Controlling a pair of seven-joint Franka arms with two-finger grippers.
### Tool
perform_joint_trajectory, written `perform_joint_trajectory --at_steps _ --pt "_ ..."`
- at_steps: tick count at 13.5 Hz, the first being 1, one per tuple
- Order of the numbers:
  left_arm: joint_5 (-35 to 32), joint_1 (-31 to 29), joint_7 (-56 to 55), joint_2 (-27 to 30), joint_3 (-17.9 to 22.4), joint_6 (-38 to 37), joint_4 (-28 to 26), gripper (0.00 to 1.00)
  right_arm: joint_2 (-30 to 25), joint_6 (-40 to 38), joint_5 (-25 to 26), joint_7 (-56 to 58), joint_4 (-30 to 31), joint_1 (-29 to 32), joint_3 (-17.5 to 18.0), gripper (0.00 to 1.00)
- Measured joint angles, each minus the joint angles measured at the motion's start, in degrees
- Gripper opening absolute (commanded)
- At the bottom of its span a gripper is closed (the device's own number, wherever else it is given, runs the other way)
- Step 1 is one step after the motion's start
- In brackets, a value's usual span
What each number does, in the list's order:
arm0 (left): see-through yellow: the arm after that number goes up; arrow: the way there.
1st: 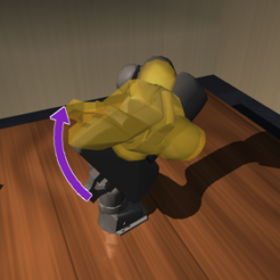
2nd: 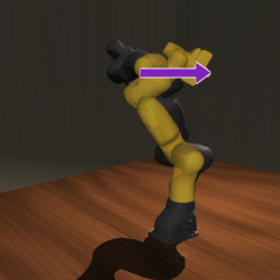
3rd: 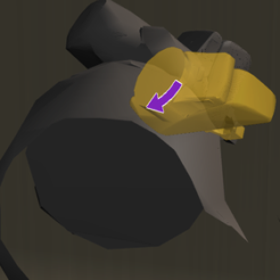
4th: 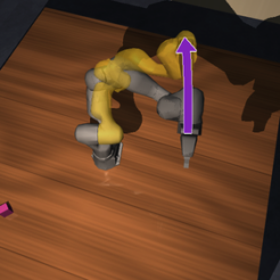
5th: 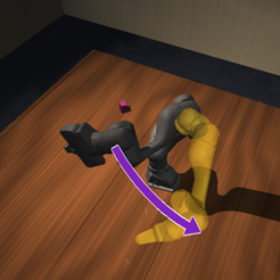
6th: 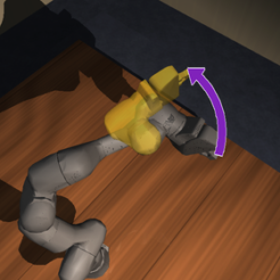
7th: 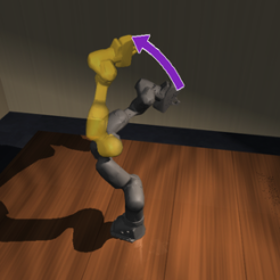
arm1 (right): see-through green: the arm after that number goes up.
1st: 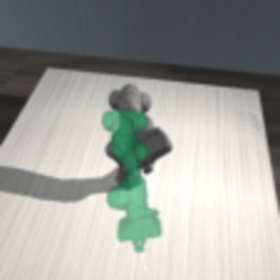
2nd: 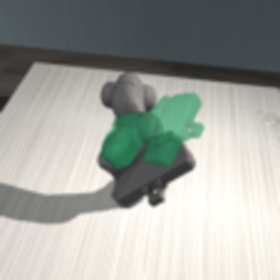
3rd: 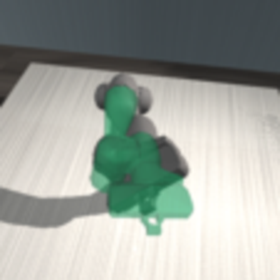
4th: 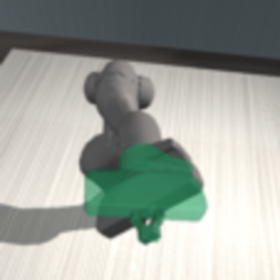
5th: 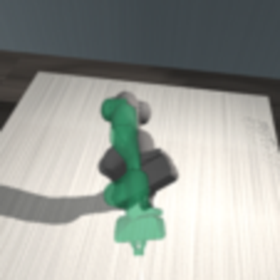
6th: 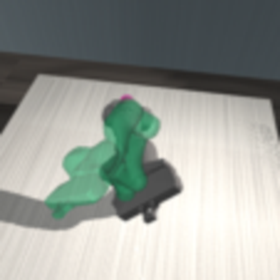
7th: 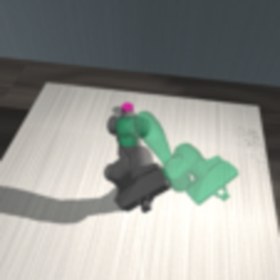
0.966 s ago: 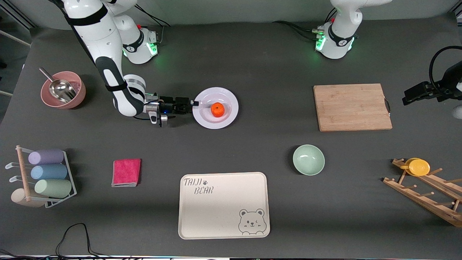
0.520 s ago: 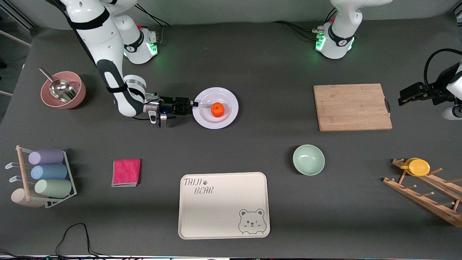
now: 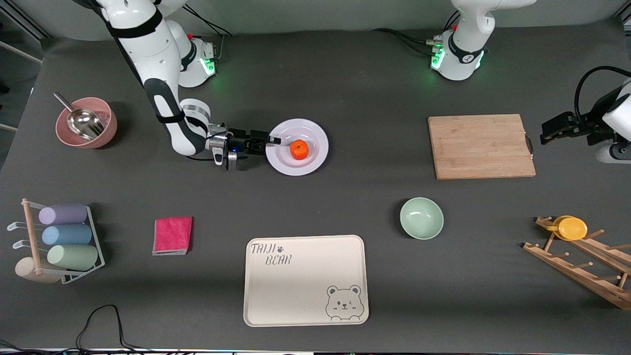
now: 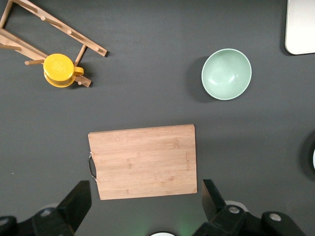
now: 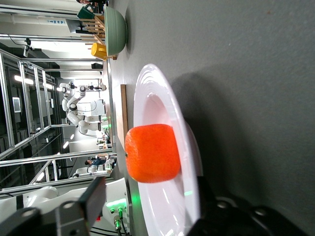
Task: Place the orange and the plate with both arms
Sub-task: 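Close the right gripper on the white plate rim, then slide the plate with the right gripper onto the cream bear tray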
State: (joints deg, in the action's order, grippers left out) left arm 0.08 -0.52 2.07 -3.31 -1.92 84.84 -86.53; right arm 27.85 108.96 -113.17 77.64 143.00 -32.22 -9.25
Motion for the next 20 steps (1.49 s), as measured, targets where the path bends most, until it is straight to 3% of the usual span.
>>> perform_joint_trajectory --at_steps 4,14,20 --pt "0.0 0.0 1.3 0.0 0.3 0.0 0.0 1.0 0.8 0.0 -0.2 3.9 0.0 0.0 -0.1 0.0" --pt "-0.1 0.0 1.4 0.0 0.3 0.0 -0.1 1.0 1.6 -1.1 -0.4 5.0 0.0 0.8 -0.2 0.0" --pt "-0.1 -0.1 1.4 0.0 0.4 0.0 -0.3 1.0 1.5 -2.0 -0.5 -3.6 -2.3 1.8 -0.6 0.0"
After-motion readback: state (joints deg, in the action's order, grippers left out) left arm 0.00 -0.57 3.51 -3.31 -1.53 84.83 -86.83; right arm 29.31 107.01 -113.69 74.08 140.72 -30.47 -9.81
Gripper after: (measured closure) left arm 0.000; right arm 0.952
